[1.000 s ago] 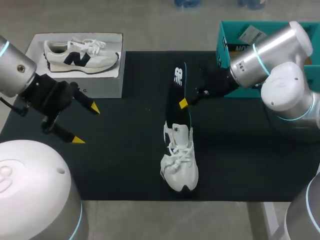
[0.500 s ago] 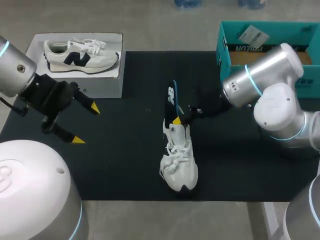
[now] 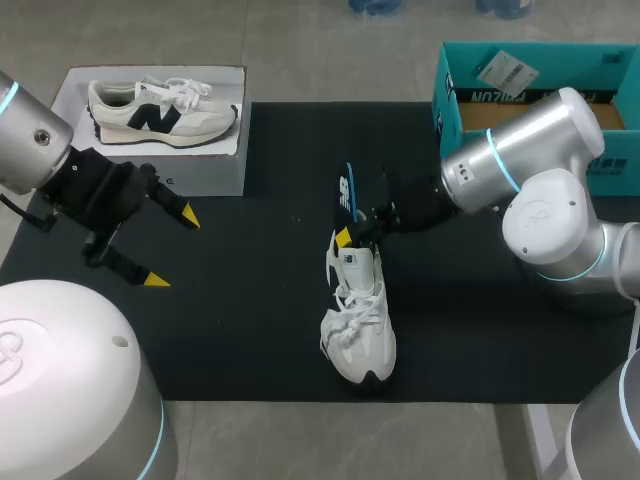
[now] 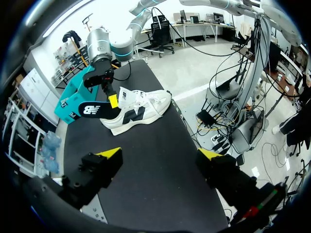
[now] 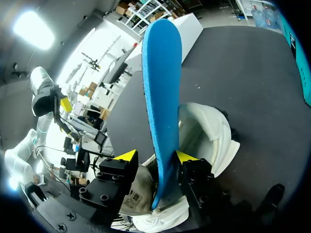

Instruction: Take the shoe out of the shoebox, open the shoe tongue, remove and reinsert the insole, then place the shoe into the shoebox

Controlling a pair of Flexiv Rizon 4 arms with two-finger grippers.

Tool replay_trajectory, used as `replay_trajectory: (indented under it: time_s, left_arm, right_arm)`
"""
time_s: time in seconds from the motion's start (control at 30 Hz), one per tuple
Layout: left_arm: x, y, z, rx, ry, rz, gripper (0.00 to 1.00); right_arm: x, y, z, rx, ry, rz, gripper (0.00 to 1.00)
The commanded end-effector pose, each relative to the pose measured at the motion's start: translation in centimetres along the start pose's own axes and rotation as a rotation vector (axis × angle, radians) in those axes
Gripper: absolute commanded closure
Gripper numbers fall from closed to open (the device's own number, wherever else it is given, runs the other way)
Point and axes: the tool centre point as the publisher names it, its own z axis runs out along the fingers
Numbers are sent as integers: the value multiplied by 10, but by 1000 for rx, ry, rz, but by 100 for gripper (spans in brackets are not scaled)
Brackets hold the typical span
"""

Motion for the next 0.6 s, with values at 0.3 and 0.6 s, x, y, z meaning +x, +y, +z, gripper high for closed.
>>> replay_trajectory:
  time_s: [0.3, 0.6]
  left_arm:
    - [1, 0, 0, -3, 0, 0, 0]
    - [1, 0, 0, -3, 0, 0, 0]
  right_arm:
    - [-2, 19, -18, 20, -61, -11, 87]
    - [-6, 22, -28, 18, -89, -7, 100]
